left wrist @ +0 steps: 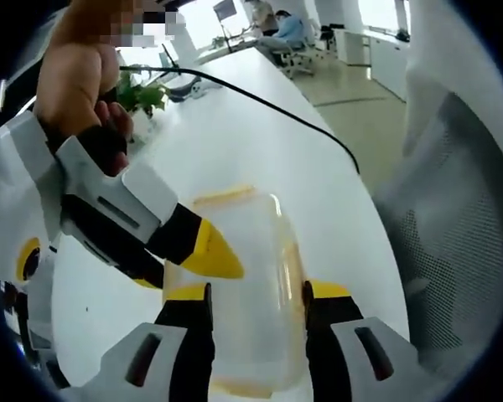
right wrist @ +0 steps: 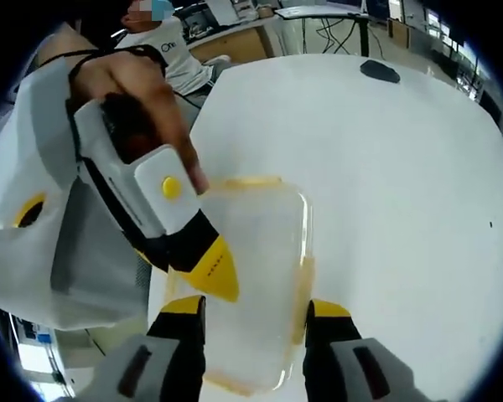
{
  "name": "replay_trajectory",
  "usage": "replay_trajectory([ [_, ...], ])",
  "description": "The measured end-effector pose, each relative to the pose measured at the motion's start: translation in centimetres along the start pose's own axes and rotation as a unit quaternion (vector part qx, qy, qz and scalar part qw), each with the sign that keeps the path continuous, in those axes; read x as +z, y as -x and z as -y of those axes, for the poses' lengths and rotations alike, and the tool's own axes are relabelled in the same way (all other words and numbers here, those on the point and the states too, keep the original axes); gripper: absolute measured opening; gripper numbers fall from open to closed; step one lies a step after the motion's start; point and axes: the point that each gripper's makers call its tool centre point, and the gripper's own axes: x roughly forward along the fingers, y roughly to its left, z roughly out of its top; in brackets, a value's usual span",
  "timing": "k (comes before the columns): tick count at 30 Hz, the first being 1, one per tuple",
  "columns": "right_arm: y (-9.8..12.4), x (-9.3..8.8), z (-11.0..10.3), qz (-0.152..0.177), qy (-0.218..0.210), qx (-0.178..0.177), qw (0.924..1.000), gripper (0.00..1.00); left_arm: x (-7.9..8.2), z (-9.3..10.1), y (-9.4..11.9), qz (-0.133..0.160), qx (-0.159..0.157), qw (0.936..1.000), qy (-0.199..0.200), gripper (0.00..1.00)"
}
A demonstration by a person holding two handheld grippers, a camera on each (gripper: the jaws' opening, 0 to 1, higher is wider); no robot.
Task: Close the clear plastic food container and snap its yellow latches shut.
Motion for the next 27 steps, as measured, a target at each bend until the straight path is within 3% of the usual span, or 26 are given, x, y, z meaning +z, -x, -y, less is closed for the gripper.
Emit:
replay_trajectory([
  [4, 0.2, 0.0, -0.1, 0.004, 0.007, -0.017, 0.9998, 0.45, 0.0, 0.3, -0.2, -0.001, 0.016, 0.9997, -0.02, 0.38],
  [6, 0.2, 0.0, 0.0, 0.014, 0.013, -0.025, 0.9995, 0.45, 0.5, 0.8, -0.5, 0.001, 0.03, 0.9967, -0.076, 0.35],
  [7, 0.3, 0.1, 0.0, 0.02, 0.015, -0.027, 0.9993, 0.45, 0.5, 0.3, -0.7, -0.002, 0.056, 0.9963, -0.065, 0.33],
  [9, 0.4, 0.0, -0.1, 0.029, 0.015, -0.034, 0.9989, 0.45, 1.7, 0.4, -0.6, 0.005, 0.058, 0.9966, -0.058, 0.32],
  [11, 0.3, 0.1, -0.2, 0.032, 0.015, -0.036, 0.9987, 0.45, 0.4, 0.2, -0.2, 0.013, 0.052, 0.997, -0.056, 0.33],
  [13, 0.3, 0.2, -0.1, 0.033, 0.014, -0.035, 0.9987, 0.45, 0.1, 0.2, -0.2, 0.008, 0.044, 0.9972, -0.06, 0.33],
  [20, 0.4, 0.2, 0.0, 0.022, 0.01, -0.035, 0.9991, 0.45, 0.3, 0.2, -0.3, 0.006, 0.043, 0.9975, -0.056, 0.34],
  [27, 0.8, 0.2, -0.1, 0.039, 0.02, -0.054, 0.9976, 0.45, 0.7, 0.0, 0.1, 0.037, 0.011, 0.9992, -0.003, 0.34],
])
